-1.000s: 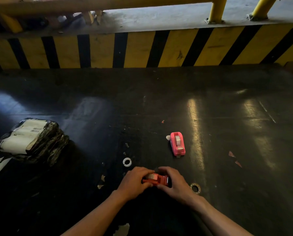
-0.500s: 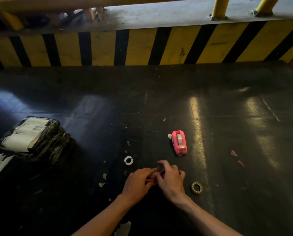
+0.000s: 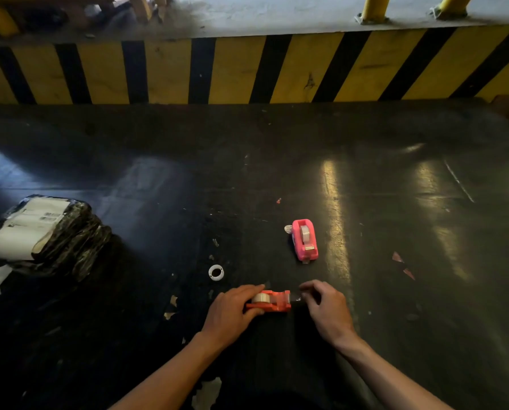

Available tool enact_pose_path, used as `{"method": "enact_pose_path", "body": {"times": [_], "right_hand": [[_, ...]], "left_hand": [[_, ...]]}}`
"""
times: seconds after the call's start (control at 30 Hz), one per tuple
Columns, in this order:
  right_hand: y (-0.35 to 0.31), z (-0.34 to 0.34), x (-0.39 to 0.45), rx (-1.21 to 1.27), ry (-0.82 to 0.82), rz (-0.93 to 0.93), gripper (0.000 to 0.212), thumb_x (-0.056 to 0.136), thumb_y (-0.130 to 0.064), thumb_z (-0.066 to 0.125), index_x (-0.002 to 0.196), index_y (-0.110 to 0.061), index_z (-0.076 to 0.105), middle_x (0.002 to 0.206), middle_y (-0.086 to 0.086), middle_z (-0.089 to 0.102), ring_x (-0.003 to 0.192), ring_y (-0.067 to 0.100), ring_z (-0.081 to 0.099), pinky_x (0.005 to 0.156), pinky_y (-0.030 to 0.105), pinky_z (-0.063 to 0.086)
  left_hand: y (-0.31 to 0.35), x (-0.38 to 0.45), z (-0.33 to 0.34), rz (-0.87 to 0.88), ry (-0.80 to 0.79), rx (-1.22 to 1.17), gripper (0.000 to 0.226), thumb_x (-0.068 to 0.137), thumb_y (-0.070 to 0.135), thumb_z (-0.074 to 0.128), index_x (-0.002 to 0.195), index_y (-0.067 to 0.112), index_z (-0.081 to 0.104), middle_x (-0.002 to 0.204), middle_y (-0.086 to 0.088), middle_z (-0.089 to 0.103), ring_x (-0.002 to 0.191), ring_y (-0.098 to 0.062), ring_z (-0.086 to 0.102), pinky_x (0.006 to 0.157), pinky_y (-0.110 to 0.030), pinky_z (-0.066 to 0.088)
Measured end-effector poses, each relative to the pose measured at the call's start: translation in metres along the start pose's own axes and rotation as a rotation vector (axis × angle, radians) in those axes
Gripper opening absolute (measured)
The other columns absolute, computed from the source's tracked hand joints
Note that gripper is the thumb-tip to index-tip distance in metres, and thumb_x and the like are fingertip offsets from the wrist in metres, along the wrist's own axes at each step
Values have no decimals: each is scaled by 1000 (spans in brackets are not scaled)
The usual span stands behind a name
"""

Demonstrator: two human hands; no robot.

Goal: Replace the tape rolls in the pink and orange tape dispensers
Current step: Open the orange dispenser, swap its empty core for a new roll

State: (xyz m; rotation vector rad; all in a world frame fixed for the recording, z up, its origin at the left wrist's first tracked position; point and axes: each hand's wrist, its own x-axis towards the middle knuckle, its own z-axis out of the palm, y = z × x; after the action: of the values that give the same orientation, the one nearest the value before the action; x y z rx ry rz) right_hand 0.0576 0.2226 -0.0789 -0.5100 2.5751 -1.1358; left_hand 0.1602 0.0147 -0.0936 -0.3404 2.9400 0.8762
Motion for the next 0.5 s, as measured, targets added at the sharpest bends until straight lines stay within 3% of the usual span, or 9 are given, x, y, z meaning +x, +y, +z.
{"method": "enact_pose_path", "body": {"times": [0.1, 0.23, 0.33, 0.5], "right_hand": [[1, -1, 1, 43, -38, 88, 20, 91, -9, 68, 95, -28, 66, 94, -5, 69, 87, 6, 62, 70, 4, 39], [-1, 6, 3, 46, -75, 170, 22, 92, -12, 66, 95, -32, 58, 95, -10, 63, 92, 8, 62, 71, 14, 44], [-5, 18, 2, 66, -77, 176, 26, 92, -7, 65, 97, -30, 56, 93, -10, 62, 87, 5, 59, 67, 10, 41], [-16, 30, 4, 153, -58, 249, 30, 92, -2, 63, 105, -25, 48, 87, -9, 59, 79, 6, 59, 60, 14, 43]], "left_hand": [[0, 0, 0, 2, -5, -1, 59, 87, 38, 70, 142, 37, 48, 142, 12, 57, 126, -5, 55, 109, -37, 44], [1, 0, -1, 1, -7, 1, 58, 88, 37, 70, 142, 37, 48, 141, 12, 58, 124, -6, 57, 108, -34, 43], [2, 0, -1, -3, 1, -3, 57, 88, 37, 70, 141, 36, 49, 140, 12, 58, 124, -6, 57, 108, -35, 44], [2, -2, 0, -8, 25, -8, 57, 86, 37, 72, 140, 37, 51, 138, 13, 60, 122, -5, 59, 108, -33, 46]]}}
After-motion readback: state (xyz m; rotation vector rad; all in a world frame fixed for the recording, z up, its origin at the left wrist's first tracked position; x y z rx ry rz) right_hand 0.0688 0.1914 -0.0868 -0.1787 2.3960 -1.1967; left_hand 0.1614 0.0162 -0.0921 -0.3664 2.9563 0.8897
